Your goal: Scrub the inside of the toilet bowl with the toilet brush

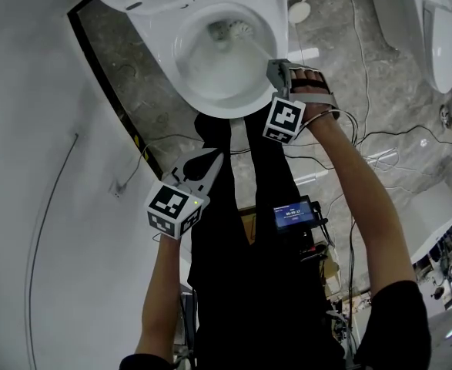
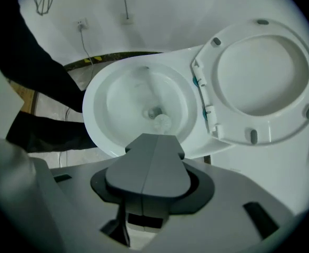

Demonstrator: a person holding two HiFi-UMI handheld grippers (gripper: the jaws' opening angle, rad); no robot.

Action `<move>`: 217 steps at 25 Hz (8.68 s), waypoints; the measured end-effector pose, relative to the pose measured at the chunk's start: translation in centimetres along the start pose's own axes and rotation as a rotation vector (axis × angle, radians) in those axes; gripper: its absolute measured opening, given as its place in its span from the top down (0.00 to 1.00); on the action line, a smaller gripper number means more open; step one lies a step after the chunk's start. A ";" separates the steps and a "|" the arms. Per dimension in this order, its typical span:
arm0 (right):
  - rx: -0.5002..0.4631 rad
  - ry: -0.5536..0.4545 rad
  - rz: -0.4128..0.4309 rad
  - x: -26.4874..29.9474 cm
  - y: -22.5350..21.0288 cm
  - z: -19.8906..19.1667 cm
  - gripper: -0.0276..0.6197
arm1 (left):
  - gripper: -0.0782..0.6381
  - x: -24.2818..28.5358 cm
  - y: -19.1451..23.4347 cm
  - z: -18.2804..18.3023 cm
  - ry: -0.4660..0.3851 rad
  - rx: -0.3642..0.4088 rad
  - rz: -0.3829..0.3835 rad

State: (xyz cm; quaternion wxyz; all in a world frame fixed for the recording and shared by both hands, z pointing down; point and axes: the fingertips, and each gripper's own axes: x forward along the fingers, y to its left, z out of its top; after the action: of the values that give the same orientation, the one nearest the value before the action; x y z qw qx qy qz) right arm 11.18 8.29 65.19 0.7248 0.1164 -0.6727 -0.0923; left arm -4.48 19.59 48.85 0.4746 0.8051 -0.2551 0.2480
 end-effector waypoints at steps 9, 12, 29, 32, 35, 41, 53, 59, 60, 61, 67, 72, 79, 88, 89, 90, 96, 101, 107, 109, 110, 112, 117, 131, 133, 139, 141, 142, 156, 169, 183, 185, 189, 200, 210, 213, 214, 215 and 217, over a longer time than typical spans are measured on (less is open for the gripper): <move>-0.143 -0.079 -0.205 -0.5 -2.8 2.5 0.67 | 0.88 -0.3 0.7 0.5 -0.013 -0.001 0.011; -0.113 -0.126 -0.246 -0.5 -3.6 4.0 0.67 | 0.88 -0.3 0.7 0.9 -0.016 -0.004 0.009; -0.056 -0.246 -0.238 -2.6 -3.9 12.4 0.69 | 0.88 -1.8 1.9 0.2 -0.015 -0.034 0.025; -0.069 -0.259 -0.210 -2.7 -2.6 13.5 0.68 | 0.88 -1.9 2.0 0.0 -0.009 -0.041 0.024; -0.075 -0.276 -0.198 -2.9 -2.0 14.1 0.69 | 0.88 -2.0 2.2 -0.4 -0.016 -0.037 0.015; -0.087 -0.353 -0.188 -3.7 -1.3 15.9 0.69 | 0.88 -1.9 2.2 -0.3 -0.019 -0.034 0.017; 0.065 -0.311 -0.005 -3.4 2.0 14.3 0.69 | 0.88 -1.6 2.4 -0.1 -0.014 -0.031 0.016; 0.125 -0.299 0.069 -4.7 4.7 12.4 0.69 | 0.88 -1.1 1.8 -0.2 -0.005 -0.032 0.002; 0.140 -0.296 0.085 -5.0 5.1 12.1 0.69 | 0.88 -1.0 1.7 -0.2 -0.004 -0.030 0.001; 0.152 -0.293 0.103 -5.3 5.4 11.7 0.69 | 0.88 -0.9 1.6 -0.2 -0.003 -0.028 0.000; 0.088 -0.273 0.185 -7.8 8.0 9.4 0.70 | 0.88 -0.8 1.3 0.1 -0.005 -0.023 0.002; 0.007 -0.237 0.170 -8.4 9.0 7.6 0.70 | 0.88 -0.7 1.4 -0.1 0.002 -0.019 -0.002; -0.089 -0.137 0.115 -5.4 8.6 5.6 0.69 | 0.88 -0.5 1.0 -0.2 0.008 -0.013 -0.002; -0.285 -0.127 -0.034 -1.5 6.0 6.2 0.69 | 0.88 -0.4 1.1 -0.3 0.011 -0.015 0.009; -0.338 -0.094 -0.024 -1.0 6.1 5.6 0.69 | 0.88 -0.4 1.1 -0.4 0.013 -0.015 0.011; -0.383 -0.068 -0.026 -0.6 5.9 5.2 0.69 | 0.88 -0.4 1.1 -0.4 0.015 -0.018 0.012; -0.533 0.020 -0.123 1.0 3.9 3.6 0.69 | 0.88 -0.4 1.1 -0.3 0.008 -0.023 0.018; -0.416 -0.002 -0.088 1.6 3.9 3.9 0.69 | 0.88 0.1 1.0 -0.3 0.017 -0.024 0.015; -0.041 -0.068 0.084 1.9 5.2 5.4 0.69 | 0.88 0.6 0.3 -0.8 0.018 -0.017 0.002; -0.033 -0.070 0.096 1.7 5.0 5.2 0.69 | 0.88 0.6 0.4 -0.5 0.010 -0.003 0.001; -0.055 -0.071 0.092 1.6 5.1 4.9 0.69 | 0.88 0.6 0.4 -0.4 0.009 -0.002 0.003; -0.112 -0.076 0.078 1.2 5.5 4.0 0.69 | 0.88 0.4 0.4 -0.5 0.010 -0.007 0.010; -0.003 -0.091 0.126 -0.4 6.9 1.7 0.69 | 0.88 -0.1 -0.1 0.1 -0.004 -0.005 0.022; 0.447 -0.149 0.426 -5.9 11.4 3.4 0.68 | 0.88 -2.5 -1.4 2.6 -0.046 0.001 0.048; 0.436 -0.145 0.447 -6.7 11.4 2.8 0.68 | 0.88 -3.2 -1.7 2.8 -0.055 -0.005 0.058; 0.421 -0.120 0.488 -8.6 10.3 1.3 0.68 | 0.88 -5.0 -3.2 3.4 -0.064 0.002 0.073; 0.445 -0.110 0.510 -9.5 10.1 1.1 0.68 | 0.88 -5.6 -3.6 3.8 -0.074 0.011 0.078; 0.450 -0.104 0.517 -9.9 10.0 1.1 0.68 | 0.88 -5.9 -3.9 4.0 -0.078 0.012 0.081; 0.764 -0.117 0.589 -12.4 5.6 4.1 0.69 | 0.88 -10.5 -6.9 7.3 -0.140 0.011 0.131; 0.933 -0.372 0.365 -19.2 -7.1 2.8 0.69 | 0.88 -12.7 -9.8 11.6 -0.252 0.020 0.131; 1.020 -0.468 0.318 -27.3 -8.4 -1.0 0.70 | 0.88 -15.7 -11.9 16.8 -0.411 0.010 0.072; 1.024 -0.494 0.304 -28.8 -8.7 -1.0 0.70 | 0.88 -16.4 -12.3 17.4 -0.436 -0.007 0.053; 1.002 -0.549 0.273 -31.5 -9.2 -1.3 0.70 | 0.88 -17.3 -13.9 18.8 -0.500 -0.036 -0.001; 0.999 -0.741 0.257 -39.2 -8.2 -0.9 0.70 | 0.88 -19.1 -16.3 20.3 -0.545 0.032 -0.006; 1.015 -0.869 0.271 -44.0 -9.0 -1.7 0.70 | 0.88 -20.3 -18.2 20.1 -0.582 0.047 -0.012; 1.012 -0.876 0.265 -44.3 -9.1 -1.9 0.70 | 0.88 -20.2 -18.7 20.2 -0.580 0.051 -0.011; 1.011 -0.877 0.265 -44.2 -9.1 -1.9 0.70 | 0.88 -20.1 -18.8 20.2 -0.580 0.052 -0.010; 1.008 -0.877 0.266 -44.1 -9.1 -1.9 0.70 | 0.88 -20.0 -18.8 20.3 -0.580 0.053 -0.010; 1.004 -0.876 0.271 -43.9 -9.0 -1.8 0.70 | 0.88 -19.9 -18.9 20.4 -0.579 0.050 -0.007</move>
State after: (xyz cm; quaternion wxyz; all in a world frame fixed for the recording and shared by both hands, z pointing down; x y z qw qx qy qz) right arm 9.80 12.52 20.51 0.2487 0.3053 -0.8741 0.2843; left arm -3.93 12.84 15.32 0.3627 0.8548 -0.3710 0.0125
